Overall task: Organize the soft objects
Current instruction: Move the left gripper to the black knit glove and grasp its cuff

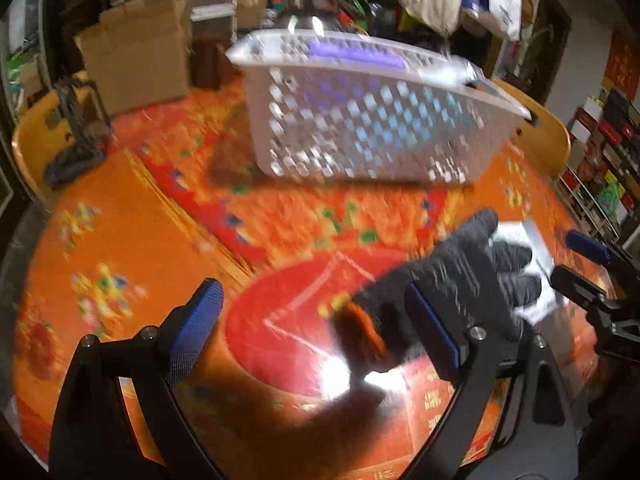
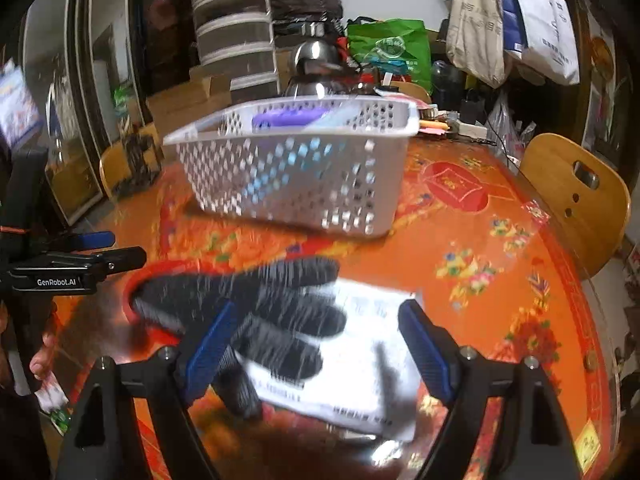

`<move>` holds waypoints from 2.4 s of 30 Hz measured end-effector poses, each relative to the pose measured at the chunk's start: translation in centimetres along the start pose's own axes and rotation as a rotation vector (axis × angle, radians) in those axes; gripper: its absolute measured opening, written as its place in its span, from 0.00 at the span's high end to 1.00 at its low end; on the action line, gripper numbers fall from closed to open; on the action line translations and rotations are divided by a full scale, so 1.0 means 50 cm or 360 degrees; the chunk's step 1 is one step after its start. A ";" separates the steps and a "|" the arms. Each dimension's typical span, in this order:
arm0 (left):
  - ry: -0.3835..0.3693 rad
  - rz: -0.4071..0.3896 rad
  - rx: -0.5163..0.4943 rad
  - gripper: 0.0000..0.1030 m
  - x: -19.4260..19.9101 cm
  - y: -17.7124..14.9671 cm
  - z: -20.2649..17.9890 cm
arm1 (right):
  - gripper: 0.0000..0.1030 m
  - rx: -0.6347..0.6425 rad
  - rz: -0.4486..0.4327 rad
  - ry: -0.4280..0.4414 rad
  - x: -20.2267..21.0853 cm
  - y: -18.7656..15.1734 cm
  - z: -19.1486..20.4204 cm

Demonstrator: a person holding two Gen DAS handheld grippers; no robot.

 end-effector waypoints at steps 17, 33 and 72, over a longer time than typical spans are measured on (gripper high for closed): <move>-0.0098 0.0101 -0.0053 0.12 -0.070 -0.072 -0.038 | 0.57 -0.0137 0.0062 0.0100 -0.057 -0.043 -0.006; -0.0188 0.0063 -0.0191 0.72 -0.060 -0.084 -0.079 | 0.79 -0.0109 0.0103 0.0069 -0.073 -0.039 -0.005; -0.0298 -0.0281 -0.0123 0.81 0.038 -0.059 -0.067 | 0.91 0.0050 -0.0167 0.0015 -0.004 0.006 0.029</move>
Point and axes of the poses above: each gripper's, at about its wrist camera, not at the fingertips, and x roughly against the way its jaws point, z to its left, y to its top, the point moved 9 cm from there along -x, roughly the way its jaws point, and after that the axes turned 5 degrees about x, right-handed, at the moved point
